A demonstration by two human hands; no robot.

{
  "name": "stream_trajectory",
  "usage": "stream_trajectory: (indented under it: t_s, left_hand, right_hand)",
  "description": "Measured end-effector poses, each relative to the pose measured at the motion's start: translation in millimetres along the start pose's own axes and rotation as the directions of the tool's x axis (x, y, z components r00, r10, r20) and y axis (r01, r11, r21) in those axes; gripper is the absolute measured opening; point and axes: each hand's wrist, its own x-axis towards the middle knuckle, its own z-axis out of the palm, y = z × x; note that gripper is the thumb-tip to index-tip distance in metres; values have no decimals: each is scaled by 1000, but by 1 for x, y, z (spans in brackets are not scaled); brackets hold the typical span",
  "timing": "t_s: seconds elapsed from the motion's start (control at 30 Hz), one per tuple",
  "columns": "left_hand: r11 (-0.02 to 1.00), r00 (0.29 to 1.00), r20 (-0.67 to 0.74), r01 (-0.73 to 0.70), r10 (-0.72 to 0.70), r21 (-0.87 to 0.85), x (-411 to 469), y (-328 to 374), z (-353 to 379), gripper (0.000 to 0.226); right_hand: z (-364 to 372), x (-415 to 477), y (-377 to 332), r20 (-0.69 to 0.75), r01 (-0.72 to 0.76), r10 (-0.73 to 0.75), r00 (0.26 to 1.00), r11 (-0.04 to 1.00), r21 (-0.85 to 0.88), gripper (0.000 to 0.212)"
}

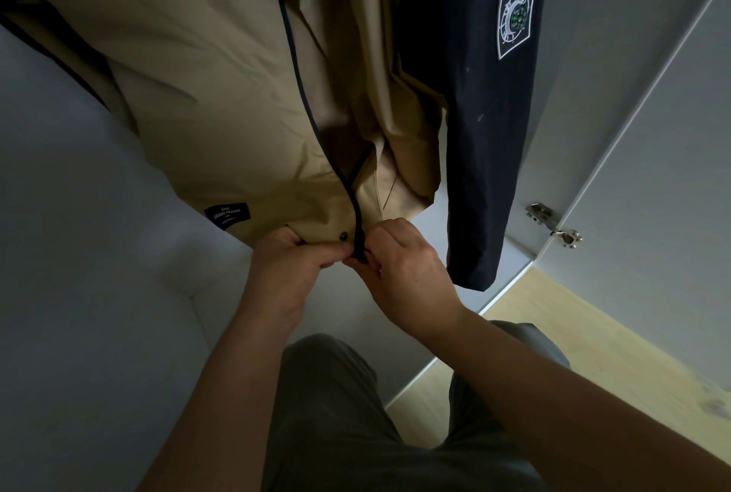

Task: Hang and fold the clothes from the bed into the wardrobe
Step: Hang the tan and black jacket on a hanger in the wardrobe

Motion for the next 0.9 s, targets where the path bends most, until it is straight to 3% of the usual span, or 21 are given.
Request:
stream_trajectory:
  t_s: [0.2,0.3,0.53,0.73,0.9]
  left_hand:
    - [998,999,40,21,-24,56,6,-1,-8,29]
    - [995,996,87,5,-14,104,9,2,-13,28]
    - [998,991,124,-50,46,24,5,6,-10,32]
    - [988,996,83,-32,20,151,8,4,-17,24]
    - [982,994,102,-54,36,183,10,5,-26,18]
  right_hand:
    - [-1,5,1,-4,31,-31,1000,1000,1,25]
    - [-3,7,-1,-3,32,-32,999,999,4,27]
    - [0,9,-8,-15,22,-22,1000,1000,-2,27]
    - [6,1,-10,97,17,-20,995,999,31,22]
    - [11,5,-16,71,-29,26,997,999,42,22]
